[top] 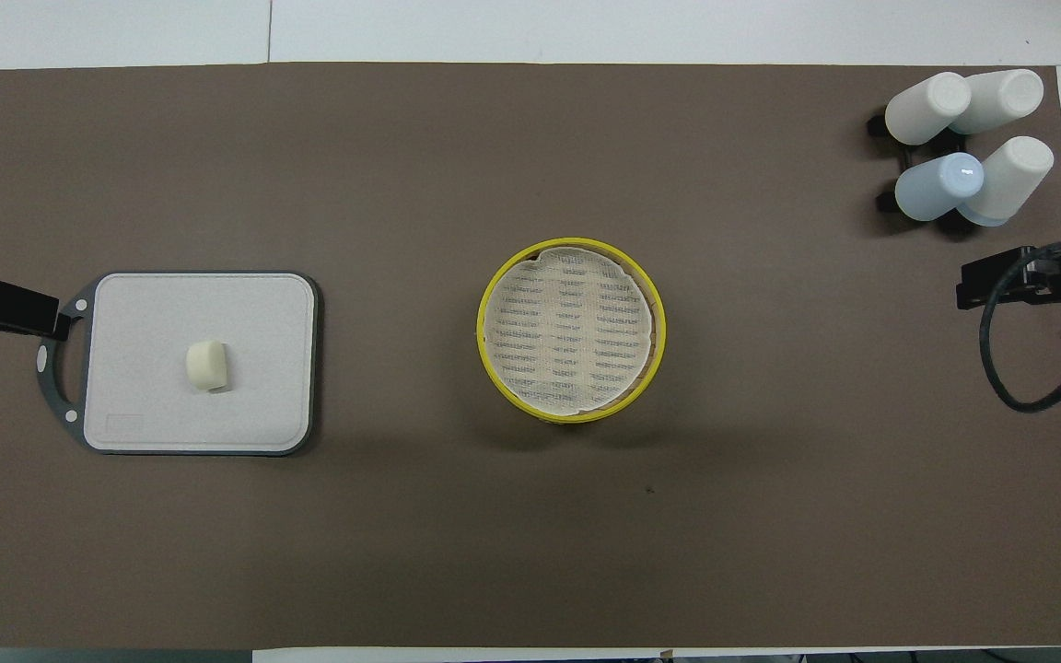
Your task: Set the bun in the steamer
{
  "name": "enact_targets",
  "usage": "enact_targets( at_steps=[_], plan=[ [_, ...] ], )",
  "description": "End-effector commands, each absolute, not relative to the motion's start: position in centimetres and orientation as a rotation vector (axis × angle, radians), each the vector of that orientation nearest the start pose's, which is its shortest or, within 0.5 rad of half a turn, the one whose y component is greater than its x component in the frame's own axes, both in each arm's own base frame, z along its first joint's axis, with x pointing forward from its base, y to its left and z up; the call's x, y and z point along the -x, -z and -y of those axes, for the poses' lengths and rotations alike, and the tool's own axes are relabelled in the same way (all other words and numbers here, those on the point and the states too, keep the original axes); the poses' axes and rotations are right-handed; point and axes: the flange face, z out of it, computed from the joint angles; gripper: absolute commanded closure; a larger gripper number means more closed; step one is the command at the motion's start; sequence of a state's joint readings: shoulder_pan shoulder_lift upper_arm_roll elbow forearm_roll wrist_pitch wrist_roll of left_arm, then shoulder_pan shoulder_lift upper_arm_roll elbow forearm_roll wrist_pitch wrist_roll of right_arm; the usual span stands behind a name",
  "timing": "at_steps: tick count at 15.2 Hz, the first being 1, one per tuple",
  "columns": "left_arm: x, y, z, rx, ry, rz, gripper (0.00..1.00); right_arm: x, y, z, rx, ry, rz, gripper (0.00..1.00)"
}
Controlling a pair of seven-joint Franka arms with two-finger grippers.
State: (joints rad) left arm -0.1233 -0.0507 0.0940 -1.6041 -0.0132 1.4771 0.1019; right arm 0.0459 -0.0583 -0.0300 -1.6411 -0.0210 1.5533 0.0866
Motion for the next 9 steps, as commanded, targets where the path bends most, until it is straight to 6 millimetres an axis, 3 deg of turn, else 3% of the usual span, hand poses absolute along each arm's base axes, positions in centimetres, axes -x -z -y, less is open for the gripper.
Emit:
enact_targets(
  at_steps=[1,3,4,6,8,9],
  plan=[
    [-52.0,-63.0,1.7,3.168,-0.092,-0.204,0.00,-53.0,-62.1,-0.4,3.144,-0.058,-0.079,0.00],
    [-52.1,-62.9,1.7,3.168,-0.094,-0.200,0.00,-53.3,-61.9,-1.0,3.135,-0.051,-0.065,0.00],
    [-52.1,-62.9,1.8,3.168,-0.094,-0.202,0.00,-53.8,-61.9,-2.4,3.118,-0.052,-0.039,0.00],
    [-52.1,-62.9,1.8,3.168,-0.094,-0.197,0.00,-56.1,-60.6,-12.0,3.086,-0.072,0.073,0.00],
    [-52.1,-62.9,1.8,3.168,-0.094,-0.197,0.00,-57.6,-58.5,-25.5,3.080,-0.091,-0.203,0.00],
    [-52.1,-62.8,1.8,3.168,-0.097,-0.197,0.00,-58.1,-57.2,-30.3,3.065,-0.079,-0.280,0.00]
  ],
)
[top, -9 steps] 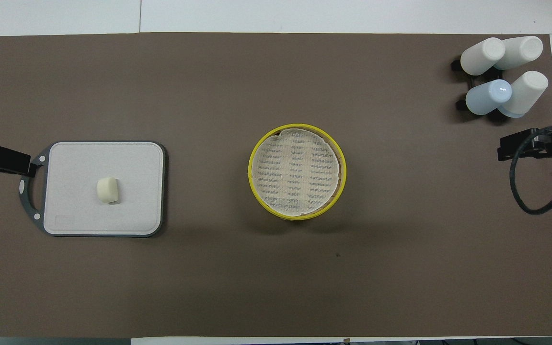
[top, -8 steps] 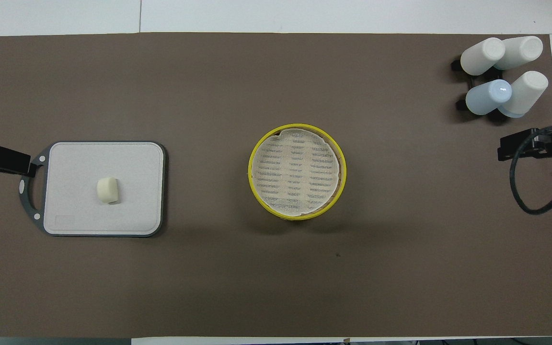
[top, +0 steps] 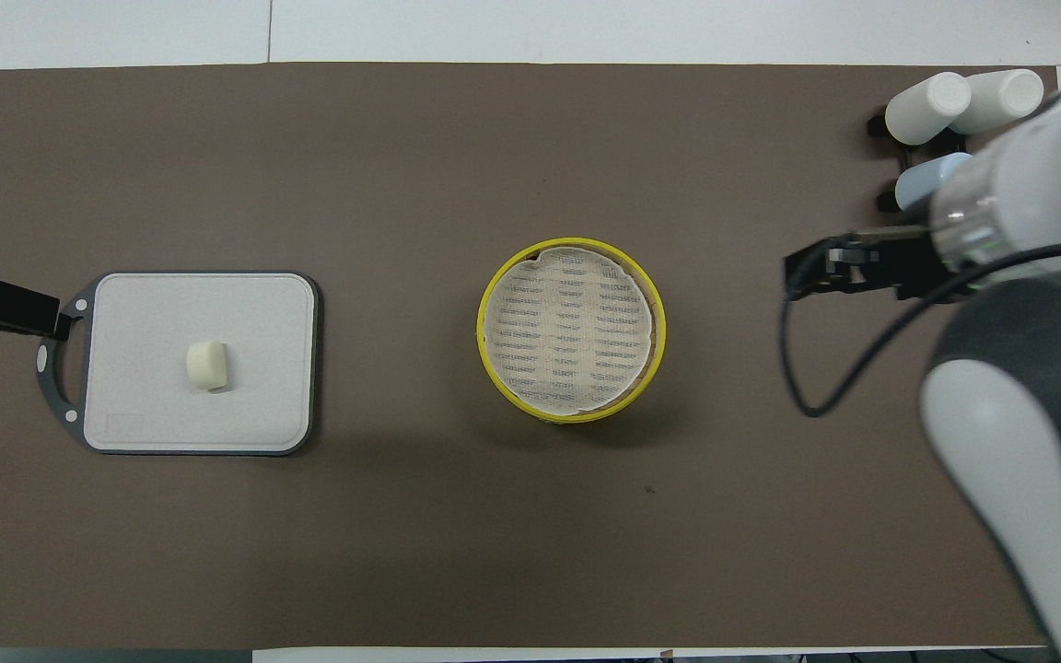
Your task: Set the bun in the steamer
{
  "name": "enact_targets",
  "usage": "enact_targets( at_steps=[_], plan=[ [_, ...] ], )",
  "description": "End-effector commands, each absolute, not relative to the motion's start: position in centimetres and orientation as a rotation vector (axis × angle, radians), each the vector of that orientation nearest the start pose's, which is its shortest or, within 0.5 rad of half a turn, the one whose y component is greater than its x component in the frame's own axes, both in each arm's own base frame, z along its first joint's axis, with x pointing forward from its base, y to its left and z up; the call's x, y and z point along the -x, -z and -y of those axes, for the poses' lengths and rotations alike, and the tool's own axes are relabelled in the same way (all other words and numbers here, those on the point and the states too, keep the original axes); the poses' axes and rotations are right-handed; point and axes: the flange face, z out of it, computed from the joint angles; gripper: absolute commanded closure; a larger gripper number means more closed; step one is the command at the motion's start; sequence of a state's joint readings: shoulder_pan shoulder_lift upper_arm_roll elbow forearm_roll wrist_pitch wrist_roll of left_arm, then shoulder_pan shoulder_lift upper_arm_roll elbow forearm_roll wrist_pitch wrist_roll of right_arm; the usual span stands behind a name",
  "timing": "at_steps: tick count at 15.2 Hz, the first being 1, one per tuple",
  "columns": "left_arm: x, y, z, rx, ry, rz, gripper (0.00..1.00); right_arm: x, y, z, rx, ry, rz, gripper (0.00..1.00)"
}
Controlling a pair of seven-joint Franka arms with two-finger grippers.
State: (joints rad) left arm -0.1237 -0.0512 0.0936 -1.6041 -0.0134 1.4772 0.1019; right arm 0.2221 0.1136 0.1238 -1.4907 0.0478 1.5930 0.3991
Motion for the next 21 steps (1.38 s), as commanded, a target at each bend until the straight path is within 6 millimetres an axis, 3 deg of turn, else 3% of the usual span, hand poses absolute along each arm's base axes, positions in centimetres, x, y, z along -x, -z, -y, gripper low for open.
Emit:
enact_targets(
  at_steps=[1,3,5,8,12,16,21],
  plan=[
    [-52.0,-62.6,1.7,3.169,-0.097,-0.199,0.00,-58.0,-55.8,-33.9,3.061,-0.058,-0.234,0.00],
    [-51.2,-60.7,1.4,3.174,-0.063,-0.193,0.00,-55.8,-53.6,-41.1,3.070,0.056,-0.135,0.00],
    [-50.6,-56.4,1.2,3.176,-0.038,-0.197,0.00,-54.9,-49.9,-44.6,3.116,0.102,-0.079,0.00],
    [-50.2,-49.6,1.0,3.176,-0.031,-0.186,0.00,-54.4,-43.2,-45.4,3.147,0.138,-0.017,0.00],
    [-49.6,-40.5,1.3,3.169,0.012,-0.163,0.00,-52.1,-40.0,-44.7,3.124,0.161,0.006,0.00],
    [-50.2,-35.0,1.3,3.159,0.039,-0.123,0.00,-52.6,-39.5,-43.9,3.110,0.148,-0.005,1.00],
    [-49.1,-31.2,1.6,3.155,0.138,-0.042,0.00,-52.8,-40.4,-44.0,3.100,0.138,-0.014,1.00]
  ],
)
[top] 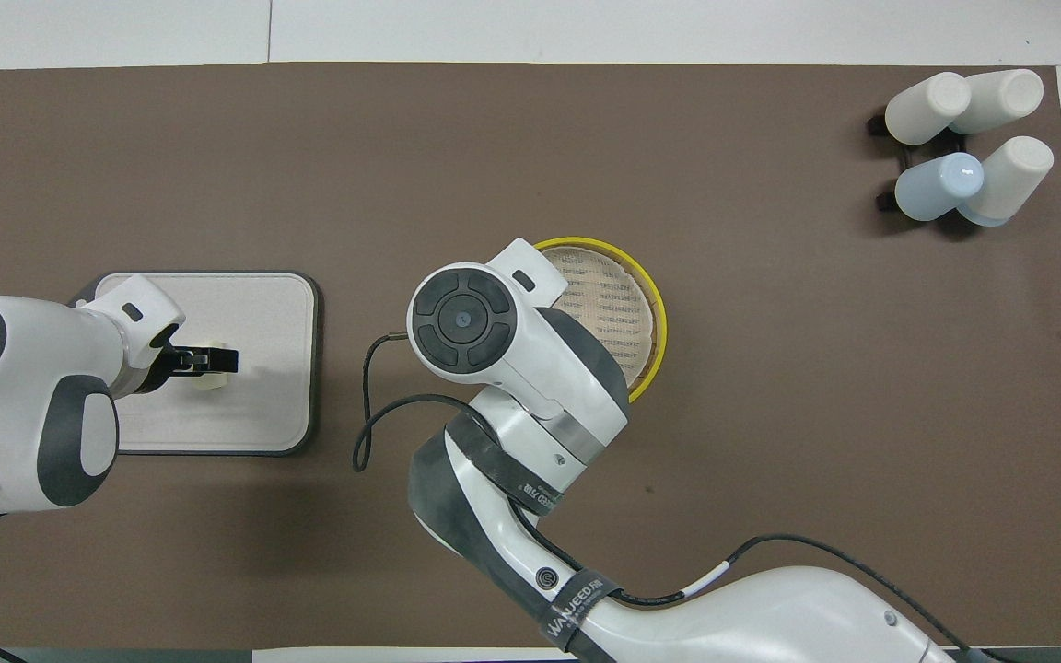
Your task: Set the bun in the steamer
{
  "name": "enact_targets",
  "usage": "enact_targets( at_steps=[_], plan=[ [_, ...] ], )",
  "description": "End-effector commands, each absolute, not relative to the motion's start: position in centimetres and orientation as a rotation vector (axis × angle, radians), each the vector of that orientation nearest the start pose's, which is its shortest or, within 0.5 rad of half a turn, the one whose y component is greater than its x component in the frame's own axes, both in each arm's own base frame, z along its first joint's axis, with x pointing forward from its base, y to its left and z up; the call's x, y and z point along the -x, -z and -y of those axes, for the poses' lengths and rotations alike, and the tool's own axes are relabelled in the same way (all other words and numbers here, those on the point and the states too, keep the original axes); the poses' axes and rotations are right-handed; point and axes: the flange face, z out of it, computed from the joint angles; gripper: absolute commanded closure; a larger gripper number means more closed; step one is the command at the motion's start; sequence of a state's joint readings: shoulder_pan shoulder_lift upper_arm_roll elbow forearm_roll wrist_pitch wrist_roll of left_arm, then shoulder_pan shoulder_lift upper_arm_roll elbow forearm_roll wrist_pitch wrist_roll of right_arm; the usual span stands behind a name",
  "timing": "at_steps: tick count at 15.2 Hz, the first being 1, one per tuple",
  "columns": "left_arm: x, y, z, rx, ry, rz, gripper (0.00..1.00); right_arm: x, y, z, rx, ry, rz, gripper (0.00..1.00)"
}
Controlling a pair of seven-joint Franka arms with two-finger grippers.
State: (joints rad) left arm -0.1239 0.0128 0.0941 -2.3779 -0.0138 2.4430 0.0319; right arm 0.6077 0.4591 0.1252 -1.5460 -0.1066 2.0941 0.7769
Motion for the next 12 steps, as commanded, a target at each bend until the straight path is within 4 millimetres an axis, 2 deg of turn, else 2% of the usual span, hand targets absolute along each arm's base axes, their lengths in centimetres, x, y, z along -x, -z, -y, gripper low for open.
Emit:
enact_targets(
  at_steps=[1,2,3,5,6,7,8,9,11,12],
  plan=[
    [-49.1,-31.1,1.5,3.154,0.138,-0.037,0.00,-53.5,-41.8,-43.6,3.115,0.126,-0.021,1.00],
    [-49.0,-31.0,1.4,3.154,0.135,-0.030,0.00,-54.8,-43.3,-42.2,3.150,0.087,0.026,1.00],
    [-49.0,-30.9,1.4,3.154,0.133,-0.030,0.15,-56.1,-45.1,-40.0,3.179,0.031,0.135,1.00],
    [-49.2,-31.0,1.3,3.154,0.123,-0.025,0.62,-57.1,-49.2,-34.8,3.200,-0.076,0.350,1.00],
    [-49.3,-31.2,1.6,3.155,0.118,-0.018,0.73,-56.9,-50.8,-31.2,3.218,-0.155,0.373,1.00],
    [-49.5,-31.4,2.0,3.157,0.084,-0.002,0.81,-56.9,-51.7,-28.3,3.231,-0.234,0.379,1.00],
    [-50.1,-32.4,2.4,3.157,0.041,-0.012,0.81,-56.6,-52.9,-25.4,3.237,-0.313,0.387,1.00],
    [-51.0,-34.0,2.9,3.158,-0.010,-0.020,0.81,-56.4,-53.2,-22.1,3.233,-0.395,0.398,1.00],
    [-53.3,-38.0,5.2,3.187,-0.085,0.051,0.81,-55.8,-54.2,-15.1,3.201,-0.427,0.450,1.00],
    [-54.7,-40.3,7.5,3.211,-0.104,0.144,0.81,-55.6,-54.6,-11.7,3.180,-0.435,0.488,1.00]
  ],
)
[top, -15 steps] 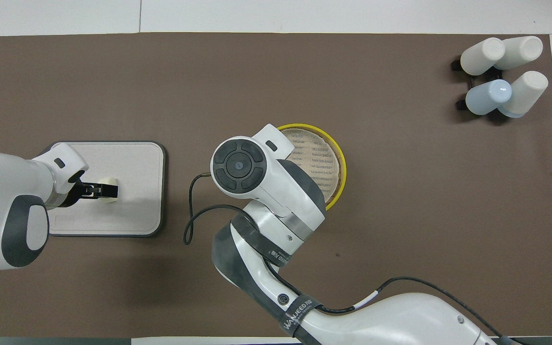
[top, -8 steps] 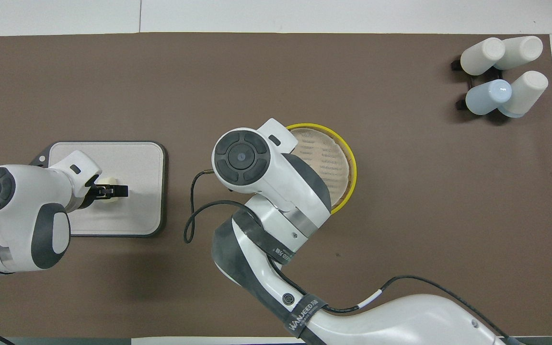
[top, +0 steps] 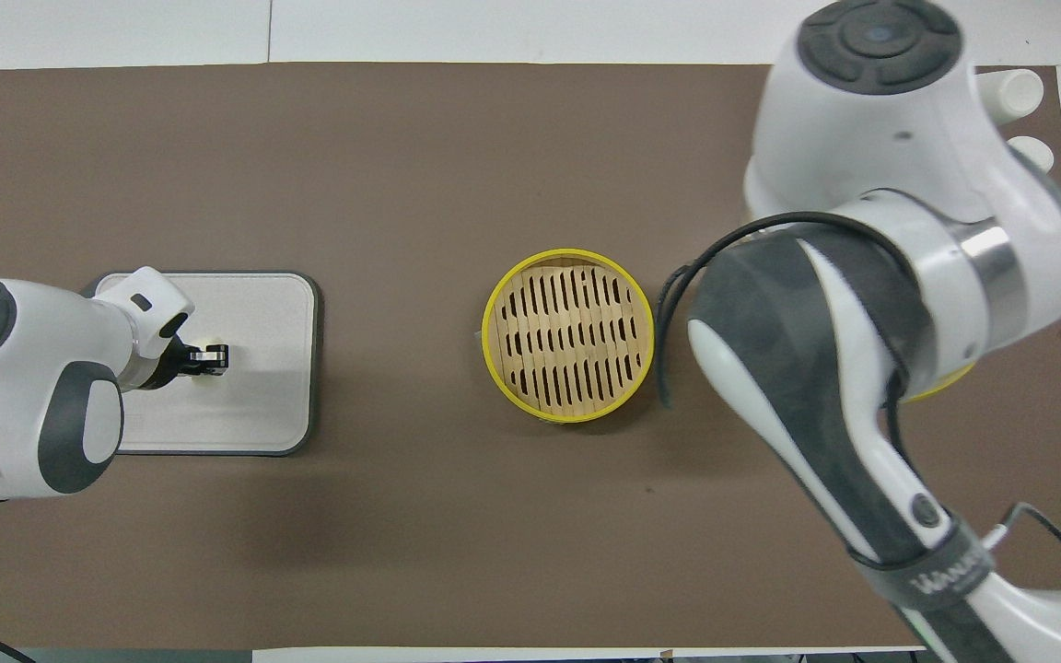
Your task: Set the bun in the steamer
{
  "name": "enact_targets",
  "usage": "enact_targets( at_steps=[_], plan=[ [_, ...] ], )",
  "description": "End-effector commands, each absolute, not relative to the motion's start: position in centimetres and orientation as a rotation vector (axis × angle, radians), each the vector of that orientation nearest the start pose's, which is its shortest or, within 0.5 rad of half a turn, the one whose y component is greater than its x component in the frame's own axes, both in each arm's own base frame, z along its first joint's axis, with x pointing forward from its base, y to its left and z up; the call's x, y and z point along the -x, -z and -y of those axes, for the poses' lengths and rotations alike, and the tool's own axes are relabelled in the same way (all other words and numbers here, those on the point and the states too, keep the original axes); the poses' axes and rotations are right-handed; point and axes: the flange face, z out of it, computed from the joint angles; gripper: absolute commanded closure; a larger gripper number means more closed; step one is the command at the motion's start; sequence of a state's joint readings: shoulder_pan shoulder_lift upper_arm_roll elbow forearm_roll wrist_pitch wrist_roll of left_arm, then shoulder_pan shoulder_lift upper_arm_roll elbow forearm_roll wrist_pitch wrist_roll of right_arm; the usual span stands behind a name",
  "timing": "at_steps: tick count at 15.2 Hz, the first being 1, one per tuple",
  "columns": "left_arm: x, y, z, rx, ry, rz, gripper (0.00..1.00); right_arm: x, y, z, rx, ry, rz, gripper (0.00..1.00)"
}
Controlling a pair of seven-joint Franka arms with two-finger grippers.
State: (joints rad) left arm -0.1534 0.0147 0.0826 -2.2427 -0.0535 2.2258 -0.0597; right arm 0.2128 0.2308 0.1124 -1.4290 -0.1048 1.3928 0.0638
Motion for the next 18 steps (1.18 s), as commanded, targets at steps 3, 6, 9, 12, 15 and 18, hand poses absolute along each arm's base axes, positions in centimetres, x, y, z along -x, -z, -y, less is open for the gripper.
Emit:
enact_targets(
  at_steps=[3,6,9,12,15,18],
  plan=[
    [-57.5,-45.4,19.4,3.201,-0.011,0.501,0.80,-55.4,-53.9,-5.2,3.136,-0.453,0.542,1.00],
    [-56.5,-46.5,31.6,3.240,0.106,0.608,0.79,-54.8,-52.2,-3.9,3.139,-0.385,0.575,1.00],
    [-53.4,-42.8,40.2,3.290,0.171,0.515,0.78,-54.2,-50.8,-4.8,3.155,-0.297,0.595,1.00],
    [-51.4,-37.7,44.5,3.282,0.212,0.363,0.77,-54.4,-50.9,-5.2,3.161,-0.259,0.596,1.00],
    [-50.4,-34.0,46.2,3.255,0.217,0.281,0.77,-54.6,-51.0,-5.2,3.163,-0.235,0.598,1.00],
    [-50.3,-33.6,46.5,3.255,0.210,0.289,0.17,-54.6,-51.1,-5.9,3.160,-0.233,0.614,1.00]
  ],
)
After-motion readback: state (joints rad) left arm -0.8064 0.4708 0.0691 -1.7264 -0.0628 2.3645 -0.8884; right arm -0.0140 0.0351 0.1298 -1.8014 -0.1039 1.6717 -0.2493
